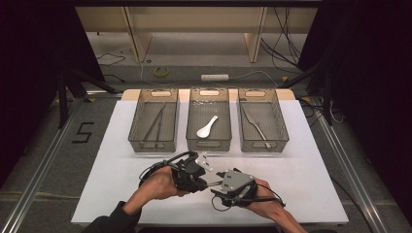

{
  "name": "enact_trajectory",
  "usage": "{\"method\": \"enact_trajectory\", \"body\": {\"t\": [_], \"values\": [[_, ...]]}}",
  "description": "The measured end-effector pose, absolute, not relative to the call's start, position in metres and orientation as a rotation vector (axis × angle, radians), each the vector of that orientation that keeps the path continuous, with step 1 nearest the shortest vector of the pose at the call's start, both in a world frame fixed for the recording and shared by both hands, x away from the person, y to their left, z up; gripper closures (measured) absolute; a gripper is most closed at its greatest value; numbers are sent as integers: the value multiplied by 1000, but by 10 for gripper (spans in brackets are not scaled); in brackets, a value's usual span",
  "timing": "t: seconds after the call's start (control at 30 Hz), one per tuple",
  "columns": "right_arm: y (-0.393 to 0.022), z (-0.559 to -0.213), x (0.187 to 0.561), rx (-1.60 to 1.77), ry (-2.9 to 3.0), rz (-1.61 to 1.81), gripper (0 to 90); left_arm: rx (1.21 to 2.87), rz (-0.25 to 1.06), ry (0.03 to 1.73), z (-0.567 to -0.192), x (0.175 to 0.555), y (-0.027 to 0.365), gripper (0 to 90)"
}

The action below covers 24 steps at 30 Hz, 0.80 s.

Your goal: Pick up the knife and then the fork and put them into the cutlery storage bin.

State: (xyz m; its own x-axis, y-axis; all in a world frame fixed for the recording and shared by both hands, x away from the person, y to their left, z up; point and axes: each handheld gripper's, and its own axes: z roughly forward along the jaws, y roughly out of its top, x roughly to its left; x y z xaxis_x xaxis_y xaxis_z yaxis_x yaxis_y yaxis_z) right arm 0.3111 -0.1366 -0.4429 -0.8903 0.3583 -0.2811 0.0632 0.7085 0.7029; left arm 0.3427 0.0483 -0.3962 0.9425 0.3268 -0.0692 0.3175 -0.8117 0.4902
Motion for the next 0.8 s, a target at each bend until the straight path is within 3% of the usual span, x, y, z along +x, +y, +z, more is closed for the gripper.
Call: {"method": "enact_trajectory", "body": {"t": [0.57, 0.7, 0.73, 0.8], "values": [[-130, -448, 301, 2, 2516, 806, 838, 2600, -46, 438, -400, 341, 45, 840], [-127, -453, 297, -26, 2531, 768, 874, 2542, -49, 413, -395, 342, 47, 744], [-127, -453, 299, -57, 2544, 736, 875, 2543, -29, 412, -393, 342, 48, 639], [-129, -454, 300, -45, 2545, 733, 875, 2548, 0, 421, -391, 341, 50, 586]]}}
